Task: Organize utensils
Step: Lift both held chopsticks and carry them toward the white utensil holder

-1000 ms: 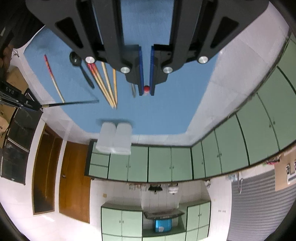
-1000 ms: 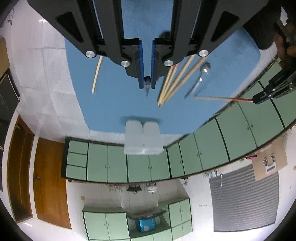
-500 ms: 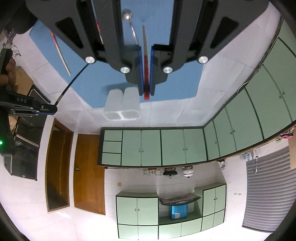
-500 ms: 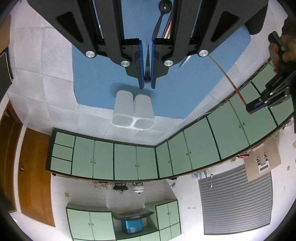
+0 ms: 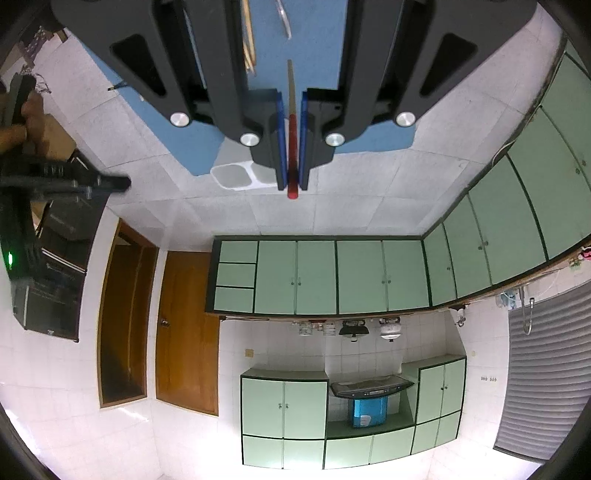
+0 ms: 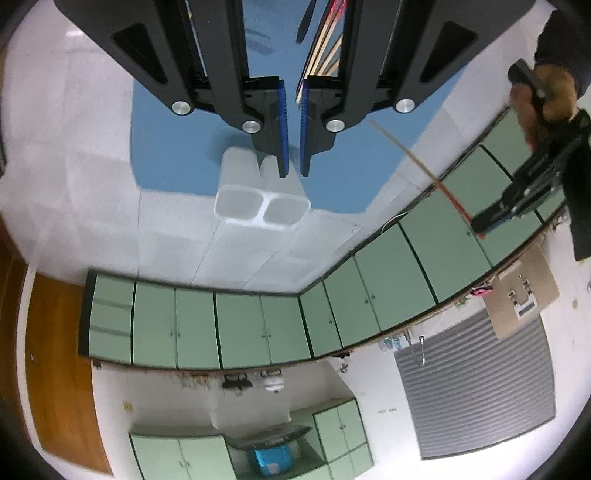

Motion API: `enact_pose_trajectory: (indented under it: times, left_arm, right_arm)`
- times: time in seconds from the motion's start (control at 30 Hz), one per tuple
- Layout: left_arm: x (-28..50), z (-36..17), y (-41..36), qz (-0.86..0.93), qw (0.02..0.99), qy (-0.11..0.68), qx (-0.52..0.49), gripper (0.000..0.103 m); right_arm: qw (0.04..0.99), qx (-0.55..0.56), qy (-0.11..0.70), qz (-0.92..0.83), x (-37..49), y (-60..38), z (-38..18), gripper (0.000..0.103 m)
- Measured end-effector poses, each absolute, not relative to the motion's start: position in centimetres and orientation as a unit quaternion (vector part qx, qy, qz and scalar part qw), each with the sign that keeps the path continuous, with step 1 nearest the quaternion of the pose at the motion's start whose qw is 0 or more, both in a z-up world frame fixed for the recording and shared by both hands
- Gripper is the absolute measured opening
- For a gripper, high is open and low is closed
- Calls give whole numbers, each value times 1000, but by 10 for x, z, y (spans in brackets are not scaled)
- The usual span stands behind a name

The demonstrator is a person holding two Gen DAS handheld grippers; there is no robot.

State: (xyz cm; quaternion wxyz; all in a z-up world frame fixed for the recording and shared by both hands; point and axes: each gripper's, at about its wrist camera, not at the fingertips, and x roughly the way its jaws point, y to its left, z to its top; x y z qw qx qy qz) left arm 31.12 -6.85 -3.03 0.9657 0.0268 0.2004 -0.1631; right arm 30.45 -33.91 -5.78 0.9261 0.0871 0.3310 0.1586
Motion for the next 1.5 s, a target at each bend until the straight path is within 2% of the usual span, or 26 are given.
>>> enact_pose_trajectory:
  times: [0.07,0.17,0.23,0.33,0.43,0.5,0.6,0.73,0.8,0.9,1.03,1.13,1.27,1.37,1.5]
  left_arm:
    - [314,-29,-75,-168,965,200,28,5]
    - [314,-32,-81,-175,964,198,27,5]
    - [312,-38,-86,-181,962,200,29,5]
    - [311,-44,-91,-188,960,206,29,5]
    - [306,-50,-92,-182,960,210,30,5]
    - [305,-50,-88,-175,961,212,27,5]
    - [298,-53,-80,-166,962,215,16,5]
    - [285,-55,-67,-157,964,215,1,5]
    - [279,-58,-63,-154,964,216,1,5]
    - [273,-60,-54,-154,963,220,-4,5]
    - [269,-62,-45,-157,963,219,-9,5]
    - [266,-62,-44,-157,964,216,-9,5]
    - [264,-60,-36,-155,965,212,-12,5]
    - [261,-60,-33,-154,965,211,-16,5]
    - [256,-56,-31,-157,966,206,-12,5]
  right_arm:
    - [912,132,355,159,292,-370,-83,6]
    - [902,163,385,106,264,-434,-143,18]
    - [886,186,423,38,243,-488,-198,20]
    - [861,223,455,33,228,-527,-248,20]
    - [861,221,456,55,220,-515,-257,22]
    - [872,178,450,77,203,-474,-254,31]
    - [885,142,438,75,162,-412,-257,38]
    - [900,97,410,112,120,-324,-267,36]
    - [905,69,401,128,115,-282,-269,31]
    - [898,65,409,147,116,-245,-282,31]
    - [905,34,399,144,118,-228,-289,31]
    - [911,13,390,132,120,-225,-295,24]
    - [913,8,388,127,116,-228,-299,8]
    - [911,11,389,135,119,-229,-292,8]
    - [921,23,363,139,121,-239,-252,8]
